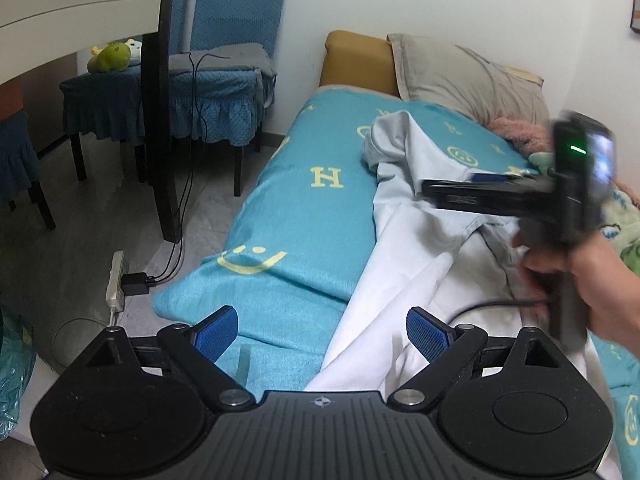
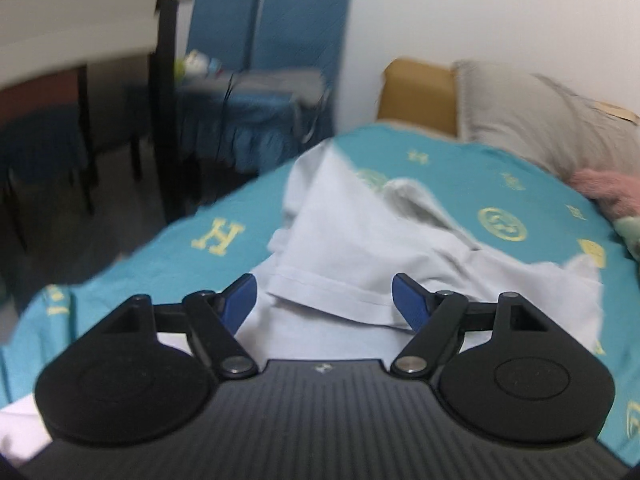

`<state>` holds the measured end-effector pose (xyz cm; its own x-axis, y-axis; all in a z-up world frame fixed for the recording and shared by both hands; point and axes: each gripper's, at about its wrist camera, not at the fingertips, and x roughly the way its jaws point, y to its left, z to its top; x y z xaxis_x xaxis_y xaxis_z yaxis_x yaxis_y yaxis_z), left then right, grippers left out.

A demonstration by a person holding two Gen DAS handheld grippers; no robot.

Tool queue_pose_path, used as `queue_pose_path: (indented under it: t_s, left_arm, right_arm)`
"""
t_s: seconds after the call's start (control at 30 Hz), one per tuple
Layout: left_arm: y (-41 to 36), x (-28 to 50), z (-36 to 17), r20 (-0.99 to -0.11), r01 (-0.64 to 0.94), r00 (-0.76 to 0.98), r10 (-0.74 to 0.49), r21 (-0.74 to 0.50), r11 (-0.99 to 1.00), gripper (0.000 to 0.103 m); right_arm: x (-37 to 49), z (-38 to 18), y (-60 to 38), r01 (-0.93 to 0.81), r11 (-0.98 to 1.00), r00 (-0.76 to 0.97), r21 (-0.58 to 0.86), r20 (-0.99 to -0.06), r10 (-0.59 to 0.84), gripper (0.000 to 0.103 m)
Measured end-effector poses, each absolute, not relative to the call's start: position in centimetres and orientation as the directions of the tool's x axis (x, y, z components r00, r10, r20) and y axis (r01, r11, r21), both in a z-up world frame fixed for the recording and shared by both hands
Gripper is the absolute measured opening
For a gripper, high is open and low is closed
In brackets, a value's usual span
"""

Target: Fold clothes

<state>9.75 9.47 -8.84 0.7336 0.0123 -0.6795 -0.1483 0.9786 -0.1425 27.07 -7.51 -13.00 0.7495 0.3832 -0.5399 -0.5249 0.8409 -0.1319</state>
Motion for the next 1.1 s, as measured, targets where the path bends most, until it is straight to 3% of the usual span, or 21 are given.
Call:
queue_pose_path:
  t_s: [0.07, 0.1, 0.13, 0.27, 0.33, 0.5, 0.6, 0.77, 0.8, 0.87, 0.9, 0.93, 1.1]
  left_arm:
    - [9.5, 9.8, -9.0, -0.684, -0.147, 0.730, 0.012, -0.139, 0.979, 0.093]
    - [9.4, 9.8, -9.1, -0.686, -0.147, 0.728, 0.012, -0.139, 0.979, 0.093]
    - [9.4, 9.8, -9.1, -0.687, -0.146, 0.727, 0.010, -0.141, 0.979, 0.093]
    - [9.7, 9.7, -9.1, -0.675, -0.151, 0.738, -0.002, -0.168, 0.974, 0.093]
    - [9.8, 9.7, -9.1, -0.669, -0.148, 0.743, -0.016, -0.187, 0.971, 0.093]
    - [9.4, 9.9, -9.2, -0.661, -0.124, 0.750, -0.033, -0.189, 0.974, 0.093]
    - [9.2, 10.3, -9.6, -0.670, -0.119, 0.741, -0.032, -0.178, 0.977, 0.093]
    - [9.1, 11.1, -10.1, -0.685, -0.128, 0.729, -0.019, -0.164, 0.978, 0.093]
    - [9.0, 11.1, -10.1, -0.683, -0.127, 0.730, -0.016, -0.159, 0.979, 0.093]
    - [8.9, 10.9, -10.0, -0.676, -0.122, 0.737, -0.009, -0.147, 0.982, 0.093]
    - [8.8, 10.9, -9.9, -0.673, -0.120, 0.740, -0.006, -0.140, 0.983, 0.093]
    - [8.7, 10.7, -9.8, -0.671, -0.115, 0.741, -0.004, -0.133, 0.984, 0.093]
    - [8.0, 9.7, -8.8, -0.652, -0.088, 0.758, 0.011, -0.085, 0.992, 0.093]
  right_arm:
    - [28.4, -13.5, -6.5, -0.509, 0.842, 0.751, -0.180, -0.571, 0.332, 0.042]
    - [29.1, -13.8, -6.0, -0.502, 0.841, 0.751, -0.204, -0.585, 0.306, 0.013]
    - [29.6, -13.1, -6.7, -0.483, 0.860, 0.761, -0.163, -0.563, 0.320, 0.010]
    - [31.5, -10.0, -10.9, -0.353, 0.935, 0.833, 0.040, -0.441, 0.334, 0.006]
    - [33.2, -9.0, -13.1, -0.251, 0.962, 0.870, 0.104, -0.412, 0.272, 0.006]
    - [38.9, -9.2, -17.9, 0.007, 0.987, 0.881, 0.160, -0.468, 0.070, 0.006]
    - [41.5, -11.1, -19.8, 0.081, 0.979, 0.842, 0.187, -0.539, 0.033, 0.006]
    - [40.6, -12.2, -21.0, 0.063, 0.958, 0.820, 0.281, -0.561, 0.111, 0.010]
    - [40.0, -12.0, -20.9, 0.050, 0.958, 0.819, 0.281, -0.561, 0.121, 0.016]
    - [38.7, -11.6, -20.9, 0.025, 0.959, 0.816, 0.281, -0.560, 0.142, 0.052]
    - [37.4, -11.1, -20.9, 0.016, 0.958, 0.821, 0.286, -0.551, 0.150, 0.082]
    - [36.1, -10.6, -20.9, 0.007, 0.957, 0.825, 0.291, -0.542, 0.159, 0.089]
    - [28.7, -6.1, -20.7, -0.036, 0.952, 0.822, 0.303, -0.533, 0.201, 0.087]
